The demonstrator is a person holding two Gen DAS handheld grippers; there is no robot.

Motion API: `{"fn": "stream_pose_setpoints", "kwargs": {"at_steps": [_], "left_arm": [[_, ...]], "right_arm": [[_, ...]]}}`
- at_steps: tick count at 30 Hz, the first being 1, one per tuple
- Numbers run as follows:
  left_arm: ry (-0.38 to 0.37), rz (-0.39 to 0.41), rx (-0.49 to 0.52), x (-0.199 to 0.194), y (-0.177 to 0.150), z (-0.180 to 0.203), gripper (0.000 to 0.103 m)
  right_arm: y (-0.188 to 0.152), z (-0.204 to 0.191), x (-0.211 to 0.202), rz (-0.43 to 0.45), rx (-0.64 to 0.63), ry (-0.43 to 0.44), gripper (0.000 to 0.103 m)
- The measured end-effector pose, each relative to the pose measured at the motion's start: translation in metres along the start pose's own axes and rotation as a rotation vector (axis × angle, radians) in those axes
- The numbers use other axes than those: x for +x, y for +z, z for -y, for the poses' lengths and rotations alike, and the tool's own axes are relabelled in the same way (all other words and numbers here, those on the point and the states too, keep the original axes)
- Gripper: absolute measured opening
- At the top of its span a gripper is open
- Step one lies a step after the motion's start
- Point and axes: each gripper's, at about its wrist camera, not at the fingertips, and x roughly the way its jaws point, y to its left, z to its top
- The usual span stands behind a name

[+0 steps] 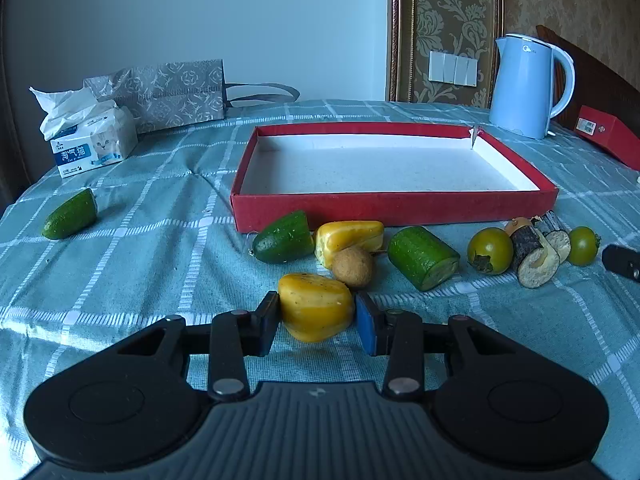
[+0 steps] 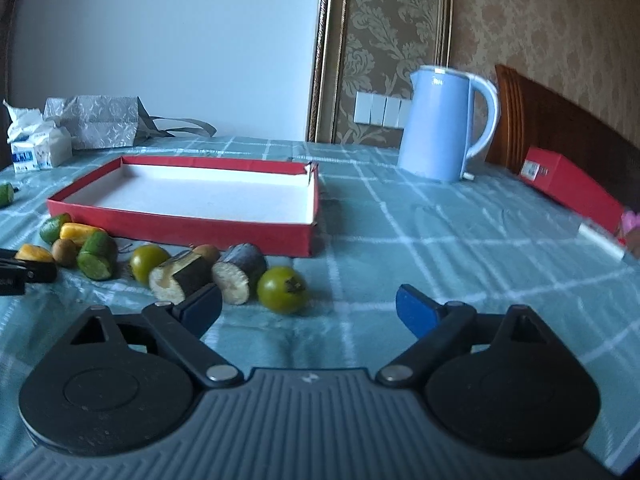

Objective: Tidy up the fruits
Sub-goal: 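Lift the yellow pepper with the left gripper while the right gripper grasps a green tomato, then lower the yellow pepper into the red tray and open the left gripper while the right carries the tomato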

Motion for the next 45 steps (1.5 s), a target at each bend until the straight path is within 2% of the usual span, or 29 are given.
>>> {"fn": "stream_pose_setpoints", "kwargs": {"at_steps": [4,6,9,15,19,26,30,33,36,45], "left_arm": [[0.000,-0.010,-0.007,0.001,0.002,-0.001,0.039],[-0.004,-0.016,-0.017,0.001,0.002,-0.002,0.039],[-0.006,-0.024,-0.024,0.001,0.003,-0.002,0.039],[-0.004,-0.029,-0.019,0.002,0.004,-0.002,0.039],[0.001,-0.030,-0.016,0.002,0.003,0.000,0.039],[0.006,-0.026,-0.012,0.002,0.002,0.001,0.039],[0.007,-0.028,-0.011,0.002,0.002,0.002,0.039],[0.007,-0.026,-0.010,0.001,0.002,0.002,0.039],[0.008,-0.024,-0.010,0.001,0.003,0.001,0.039],[-0.001,-0.002,-0.019,-0.001,0.001,-0.002,0.039]], "right_arm": [[0.004,0.000,0.011,-0.007,-0.083,0.017,0.081],[0.005,0.000,0.020,-0.035,-0.115,0.046,0.067],[0.006,0.003,0.033,-0.080,-0.138,0.118,0.054],[0.005,0.005,0.051,-0.111,-0.231,0.187,0.052],[0.010,0.010,0.058,-0.103,-0.274,0.272,0.051],[0.018,0.020,0.071,-0.118,-0.304,0.377,0.051],[0.018,0.018,0.070,-0.117,-0.324,0.386,0.050],[0.019,0.017,0.069,-0.121,-0.336,0.408,0.038],[0.020,0.018,0.070,-0.134,-0.327,0.425,0.031],[0.016,0.019,0.057,-0.131,-0.237,0.384,0.032]]}}
